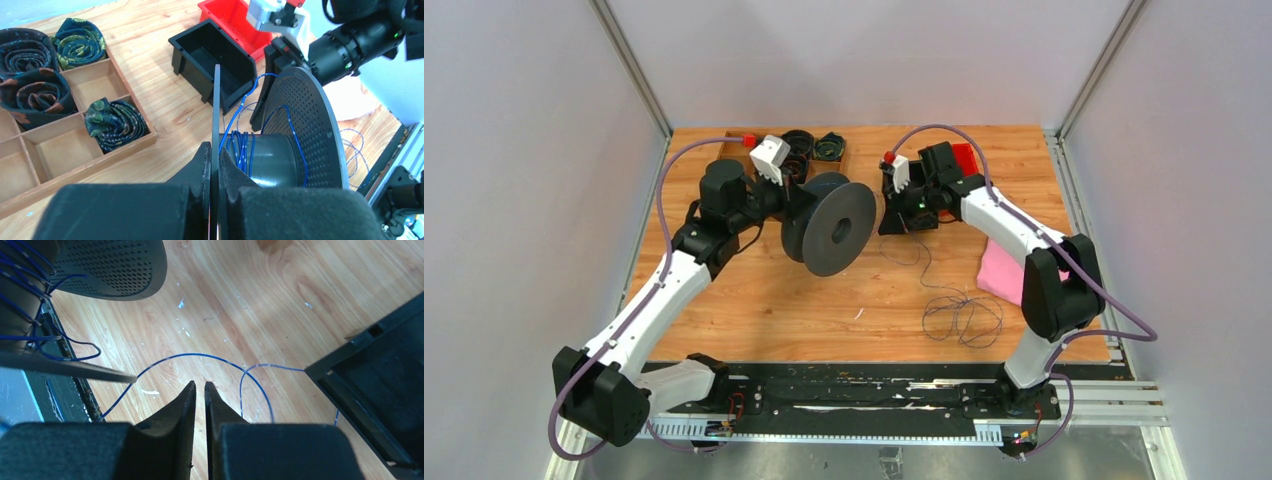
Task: Wrap the cables
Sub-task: Pick up the cable reel from the center of the board.
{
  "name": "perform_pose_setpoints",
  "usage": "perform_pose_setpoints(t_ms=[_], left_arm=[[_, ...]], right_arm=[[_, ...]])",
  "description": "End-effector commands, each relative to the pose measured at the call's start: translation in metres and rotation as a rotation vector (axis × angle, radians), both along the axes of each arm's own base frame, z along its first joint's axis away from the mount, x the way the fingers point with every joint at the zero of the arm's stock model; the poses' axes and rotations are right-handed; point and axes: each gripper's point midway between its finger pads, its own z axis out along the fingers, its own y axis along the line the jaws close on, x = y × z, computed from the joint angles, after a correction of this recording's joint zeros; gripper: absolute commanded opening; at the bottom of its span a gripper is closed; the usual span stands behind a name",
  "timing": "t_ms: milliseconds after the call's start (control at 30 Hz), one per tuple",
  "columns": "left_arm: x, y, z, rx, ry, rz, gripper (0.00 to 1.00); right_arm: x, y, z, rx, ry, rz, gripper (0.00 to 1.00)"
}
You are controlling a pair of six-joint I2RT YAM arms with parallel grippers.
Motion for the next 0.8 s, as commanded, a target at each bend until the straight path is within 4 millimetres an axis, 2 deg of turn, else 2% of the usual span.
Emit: perform_pose_setpoints(t_ms=[0, 67, 167, 433, 567, 767], left_arm=[[0.003, -0.003, 0.044, -0.109, -0.061, 0.001, 0.0], [0.005, 0.0, 0.046, -0.111, -0.058, 0.014, 0.0], [0.008, 0.005, 0.049, -0.117, -0.05, 0.035, 0.0], [0.004, 0.009, 0.058, -0.135, -0.05, 0.029, 0.0], [-0.001, 0.01, 0.066, -0.141, -0.064, 0.019, 0.0], [-0.001, 0.013, 0.076, -0.151, -0.085, 0.031, 0.0]], right_arm=[[0.007, 0.014, 0.014, 0.126, -0.039, 0.001, 0.14], [0.01, 0.012, 0.018, 0.139, -0.078, -0.017, 0.18], [0.017, 0.002, 0.026, 0.154, -0.151, -0.057, 0.32], [0.022, -0.034, 0.049, 0.127, -0.354, -0.003, 0.46], [0.028, -0.043, 0.046, 0.056, -0.364, -0.018, 0.53], [0.031, -0.05, 0.019, -0.028, -0.272, -0.022, 0.57]])
